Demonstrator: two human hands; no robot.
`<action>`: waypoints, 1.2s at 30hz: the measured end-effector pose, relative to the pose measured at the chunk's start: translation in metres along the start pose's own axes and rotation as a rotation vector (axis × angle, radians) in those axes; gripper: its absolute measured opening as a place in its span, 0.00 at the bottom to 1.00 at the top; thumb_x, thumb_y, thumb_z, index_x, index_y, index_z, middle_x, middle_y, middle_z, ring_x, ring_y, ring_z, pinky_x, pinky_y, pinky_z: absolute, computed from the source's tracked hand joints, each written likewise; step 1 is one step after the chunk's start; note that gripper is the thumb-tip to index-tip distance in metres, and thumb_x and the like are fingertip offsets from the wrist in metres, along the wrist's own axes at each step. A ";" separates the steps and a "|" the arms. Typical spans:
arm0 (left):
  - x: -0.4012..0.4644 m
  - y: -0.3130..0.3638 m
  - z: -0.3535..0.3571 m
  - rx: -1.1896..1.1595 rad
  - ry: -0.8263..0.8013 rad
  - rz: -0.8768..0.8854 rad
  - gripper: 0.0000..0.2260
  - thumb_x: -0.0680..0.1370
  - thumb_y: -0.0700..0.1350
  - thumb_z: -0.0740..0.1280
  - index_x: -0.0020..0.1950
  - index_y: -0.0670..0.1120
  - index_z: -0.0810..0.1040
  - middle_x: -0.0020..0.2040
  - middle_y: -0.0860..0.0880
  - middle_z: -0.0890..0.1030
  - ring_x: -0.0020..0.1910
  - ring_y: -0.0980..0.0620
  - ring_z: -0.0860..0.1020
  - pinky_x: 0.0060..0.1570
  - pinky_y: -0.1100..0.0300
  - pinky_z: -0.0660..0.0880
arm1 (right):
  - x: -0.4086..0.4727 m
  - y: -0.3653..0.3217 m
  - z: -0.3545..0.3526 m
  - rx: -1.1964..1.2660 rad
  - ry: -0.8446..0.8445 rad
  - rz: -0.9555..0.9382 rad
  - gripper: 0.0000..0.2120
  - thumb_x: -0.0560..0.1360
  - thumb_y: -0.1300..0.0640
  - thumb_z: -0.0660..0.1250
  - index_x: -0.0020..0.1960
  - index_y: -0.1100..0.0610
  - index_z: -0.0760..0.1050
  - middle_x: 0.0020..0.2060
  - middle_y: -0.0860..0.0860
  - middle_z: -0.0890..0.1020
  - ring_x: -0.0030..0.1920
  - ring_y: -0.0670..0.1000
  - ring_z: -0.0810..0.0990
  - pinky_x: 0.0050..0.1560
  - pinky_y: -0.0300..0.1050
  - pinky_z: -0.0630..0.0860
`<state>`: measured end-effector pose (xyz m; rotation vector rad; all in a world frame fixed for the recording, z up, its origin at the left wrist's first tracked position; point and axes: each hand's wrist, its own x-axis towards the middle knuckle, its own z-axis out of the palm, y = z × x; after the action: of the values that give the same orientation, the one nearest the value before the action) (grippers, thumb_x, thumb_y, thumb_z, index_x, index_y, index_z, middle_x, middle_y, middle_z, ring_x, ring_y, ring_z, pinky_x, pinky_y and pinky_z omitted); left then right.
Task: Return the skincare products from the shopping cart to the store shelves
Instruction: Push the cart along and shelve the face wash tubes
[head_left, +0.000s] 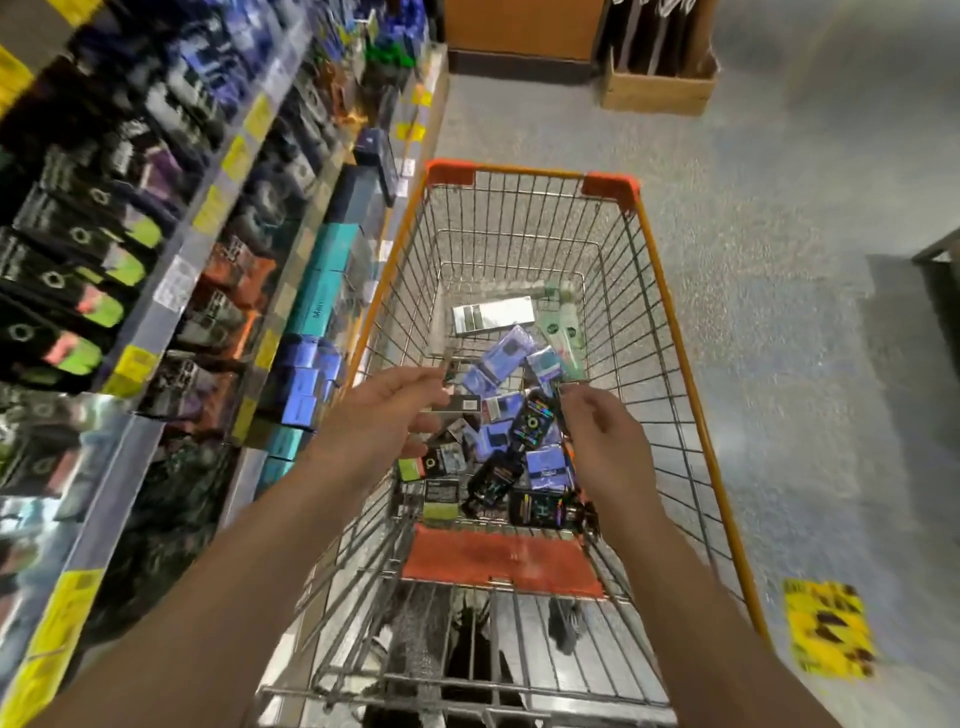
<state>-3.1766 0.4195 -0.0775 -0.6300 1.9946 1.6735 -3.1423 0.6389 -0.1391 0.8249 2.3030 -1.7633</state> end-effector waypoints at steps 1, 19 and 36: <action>0.009 -0.003 0.001 0.006 0.003 -0.022 0.06 0.81 0.49 0.69 0.56 0.55 0.84 0.52 0.50 0.87 0.51 0.48 0.84 0.51 0.51 0.82 | 0.006 0.005 0.004 0.001 -0.007 0.011 0.09 0.83 0.44 0.64 0.61 0.40 0.77 0.55 0.38 0.80 0.56 0.41 0.79 0.55 0.44 0.74; 0.167 -0.049 0.058 -0.150 0.060 -0.208 0.07 0.83 0.51 0.66 0.55 0.51 0.82 0.51 0.51 0.86 0.45 0.51 0.82 0.46 0.52 0.80 | 0.194 0.100 0.084 -0.186 0.132 0.140 0.18 0.82 0.47 0.66 0.69 0.53 0.75 0.60 0.52 0.82 0.55 0.53 0.82 0.54 0.48 0.77; 0.208 -0.110 0.073 -0.324 0.172 -0.320 0.05 0.83 0.50 0.67 0.54 0.51 0.81 0.55 0.48 0.85 0.51 0.45 0.85 0.56 0.47 0.81 | 0.328 0.160 0.105 -0.845 0.022 0.195 0.39 0.78 0.44 0.67 0.81 0.62 0.55 0.75 0.65 0.64 0.74 0.65 0.62 0.73 0.55 0.62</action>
<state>-3.2694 0.4630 -0.3014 -1.1762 1.6290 1.7986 -3.3642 0.6810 -0.4447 0.8319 2.5097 -0.5779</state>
